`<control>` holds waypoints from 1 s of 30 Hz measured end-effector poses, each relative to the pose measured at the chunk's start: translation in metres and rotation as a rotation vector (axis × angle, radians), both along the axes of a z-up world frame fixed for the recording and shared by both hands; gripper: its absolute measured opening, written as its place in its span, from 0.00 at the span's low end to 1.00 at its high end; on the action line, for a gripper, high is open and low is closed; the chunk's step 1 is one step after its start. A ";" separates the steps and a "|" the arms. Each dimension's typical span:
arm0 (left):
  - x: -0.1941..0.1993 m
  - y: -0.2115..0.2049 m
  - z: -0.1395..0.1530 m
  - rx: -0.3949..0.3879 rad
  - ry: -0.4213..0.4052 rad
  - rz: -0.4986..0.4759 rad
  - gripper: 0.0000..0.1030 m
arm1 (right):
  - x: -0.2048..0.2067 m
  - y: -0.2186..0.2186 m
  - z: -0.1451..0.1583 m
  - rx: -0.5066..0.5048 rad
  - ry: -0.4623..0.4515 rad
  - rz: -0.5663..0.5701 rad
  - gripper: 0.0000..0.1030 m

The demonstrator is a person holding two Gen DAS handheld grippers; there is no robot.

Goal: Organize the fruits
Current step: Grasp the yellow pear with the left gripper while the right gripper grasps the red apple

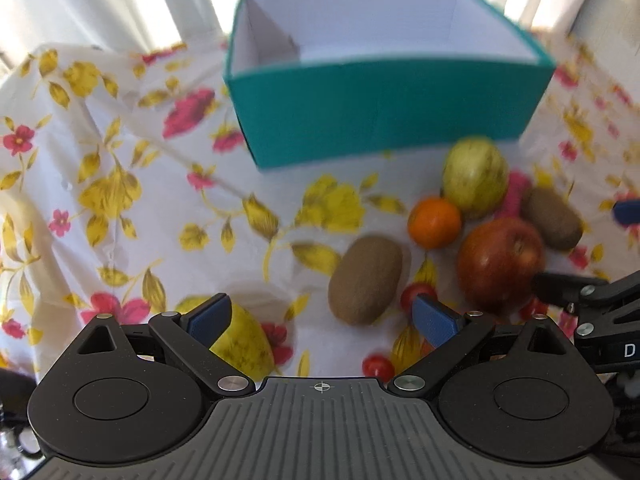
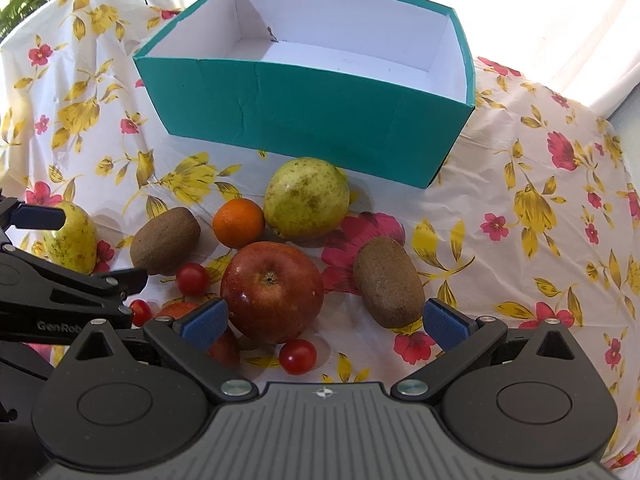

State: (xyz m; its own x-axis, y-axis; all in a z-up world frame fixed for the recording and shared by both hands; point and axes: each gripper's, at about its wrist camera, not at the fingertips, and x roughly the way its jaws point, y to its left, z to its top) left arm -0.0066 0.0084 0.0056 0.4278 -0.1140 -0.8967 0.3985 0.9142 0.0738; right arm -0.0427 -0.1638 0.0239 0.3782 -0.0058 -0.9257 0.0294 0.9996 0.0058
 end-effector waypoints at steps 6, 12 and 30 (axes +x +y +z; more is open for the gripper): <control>-0.022 0.031 0.002 -0.092 -0.188 0.026 0.97 | -0.020 -0.009 0.009 0.043 -0.158 0.015 1.00; -0.035 0.076 -0.008 -0.222 -0.222 0.058 0.97 | -0.051 -0.013 0.009 0.067 -0.398 0.021 1.00; 0.005 0.082 -0.059 -0.105 -0.083 0.042 0.67 | -0.063 -0.002 -0.013 0.015 -0.395 -0.065 1.00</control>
